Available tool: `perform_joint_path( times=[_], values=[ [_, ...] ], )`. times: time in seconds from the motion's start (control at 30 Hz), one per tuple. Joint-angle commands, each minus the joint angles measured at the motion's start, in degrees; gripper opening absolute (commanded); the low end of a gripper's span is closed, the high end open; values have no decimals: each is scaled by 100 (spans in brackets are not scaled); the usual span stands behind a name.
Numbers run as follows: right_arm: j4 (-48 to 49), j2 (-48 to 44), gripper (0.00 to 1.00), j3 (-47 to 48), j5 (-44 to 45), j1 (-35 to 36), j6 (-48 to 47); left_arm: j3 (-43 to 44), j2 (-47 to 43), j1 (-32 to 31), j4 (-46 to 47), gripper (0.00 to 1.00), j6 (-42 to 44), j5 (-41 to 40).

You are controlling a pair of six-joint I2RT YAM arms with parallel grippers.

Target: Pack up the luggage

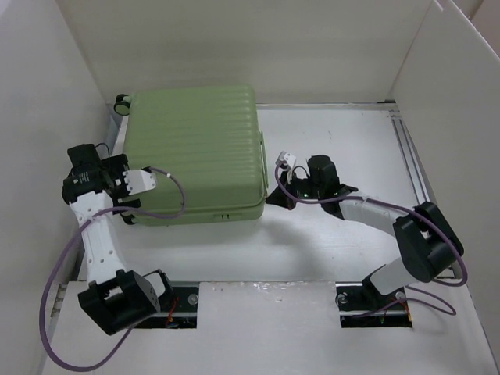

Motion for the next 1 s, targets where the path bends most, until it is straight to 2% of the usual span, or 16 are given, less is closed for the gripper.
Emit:
perform_joint_path(
  times=[0.0, 0.2, 0.33, 0.37, 0.43, 0.47, 0.5, 0.57, 0.6, 0.7, 0.83, 0.97],
  values=[
    [257, 170, 0, 349, 191, -83, -81, 213, 261, -10, -400, 99, 346, -300],
    [45, 47, 0, 350, 252, -83, -195, -253, 192, -72, 759, 99, 399, -160],
    [-8, -59, 0, 350, 384, -83, -195, -376, 252, -204, 927, 97, 284, -37],
    [-60, -59, 0, 350, 541, -83, -195, -463, 252, -264, 927, 73, 197, -37],
    [-122, -128, 0, 350, 700, -145, -134, -569, 375, -265, 998, 32, 135, -124],
    [-209, -207, 0, 350, 962, -206, -55, -622, 375, -265, 998, 4, 83, -307],
    [-262, -260, 0, 419, 1138, -258, -55, -727, 445, -265, 1232, 0, -109, -387],
    [-543, -436, 0, 569, 1647, -259, 85, -806, 516, -265, 1288, 0, -111, -537],
    [-683, -489, 0, 630, 2329, -259, 86, -807, 586, -204, 1288, 0, -111, -538],
    [-1185, -551, 0, 851, 3447, -259, 147, -868, 586, -142, 1288, 0, -111, -459],
    [-1247, -551, 0, 1096, 4302, -337, 95, -1044, 394, -194, 1340, 0, -58, -265],
    [-1186, -323, 0, 1674, 4252, -469, -107, -1097, 393, -256, 1340, 0, 12, -335]
  ],
)
